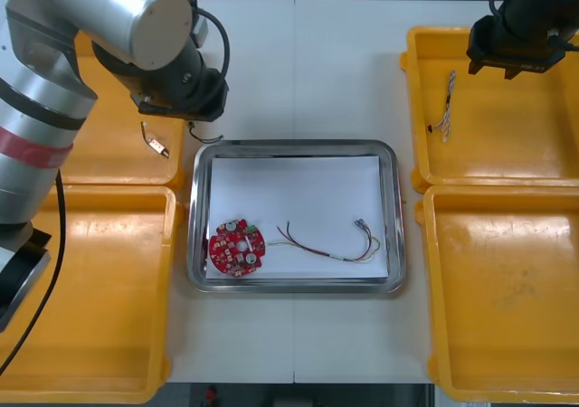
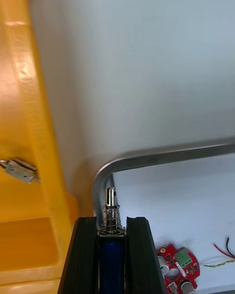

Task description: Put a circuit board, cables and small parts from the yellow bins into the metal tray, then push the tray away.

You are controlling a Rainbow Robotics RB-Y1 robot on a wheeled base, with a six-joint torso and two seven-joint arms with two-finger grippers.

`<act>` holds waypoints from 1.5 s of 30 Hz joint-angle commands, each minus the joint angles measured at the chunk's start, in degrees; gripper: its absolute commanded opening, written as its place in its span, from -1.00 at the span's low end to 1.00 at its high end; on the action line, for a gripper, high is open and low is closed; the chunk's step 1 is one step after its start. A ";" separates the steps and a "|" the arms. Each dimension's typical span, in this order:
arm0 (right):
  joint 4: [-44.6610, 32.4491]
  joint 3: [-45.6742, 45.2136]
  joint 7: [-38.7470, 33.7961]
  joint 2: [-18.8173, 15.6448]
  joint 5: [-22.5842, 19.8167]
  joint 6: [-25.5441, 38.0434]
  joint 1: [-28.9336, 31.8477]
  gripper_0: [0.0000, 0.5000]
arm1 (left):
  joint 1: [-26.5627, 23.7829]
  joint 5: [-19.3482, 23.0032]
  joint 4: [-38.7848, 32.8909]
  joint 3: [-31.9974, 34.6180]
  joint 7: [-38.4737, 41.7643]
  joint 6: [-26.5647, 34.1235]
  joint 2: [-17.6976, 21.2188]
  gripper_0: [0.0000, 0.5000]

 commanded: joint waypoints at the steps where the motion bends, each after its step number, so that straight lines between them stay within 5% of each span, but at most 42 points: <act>1: 3.82 -4.98 -1.97 2.57 1.66 -4.40 -2.88 1.00 | 1.20 -0.01 1.09 -4.77 6.53 -3.56 -1.84 -1.00; 11: 11.20 -5.59 -3.03 4.24 2.10 -15.21 -2.97 1.00 | 1.46 -1.59 8.30 -13.12 6.53 -10.24 -3.07 -1.00; 24: 21.66 -5.59 -3.20 5.64 2.54 -25.58 -2.88 1.00 | 4.80 -3.53 8.38 -17.43 7.32 -14.37 -2.89 -0.96; 25: 21.93 -5.59 -3.29 5.82 2.46 -25.76 -2.88 1.00 | 4.80 -3.44 8.38 -17.43 7.41 -14.37 -2.89 -0.72; 26: 22.28 -5.59 -3.47 5.91 2.54 -25.93 -2.88 1.00 | 4.80 -3.44 8.30 -17.52 7.49 -14.37 -2.89 -0.27; 27: 22.72 -5.59 -3.64 5.99 2.54 -26.02 -2.88 1.00 | 4.80 -3.44 8.12 -17.43 7.67 -14.46 -2.89 0.39; 29: 23.33 -5.59 -3.82 6.26 2.54 -26.20 -2.88 1.00 | 4.80 -3.53 7.68 -17.43 7.93 -14.46 -2.89 1.00; 39: 23.51 -5.07 -3.55 6.87 2.54 -26.20 -0.86 1.00 | 4.72 -3.26 5.22 -17.17 9.78 -13.58 -2.80 1.00; 40: 23.51 -4.89 -3.47 6.87 2.54 -26.29 -0.69 0.53 | 4.80 -3.26 4.43 -16.82 10.04 -13.14 -2.80 1.00; 41: 23.51 -4.80 -3.47 6.79 2.54 -26.29 -0.42 -0.16 | 4.72 -3.26 3.64 -16.38 10.39 -12.53 -2.72 1.00; 45: 23.51 -4.27 -3.11 6.87 2.63 -26.20 0.02 -0.95 | 4.72 -3.18 0.65 -14.27 11.01 -9.63 -2.80 1.00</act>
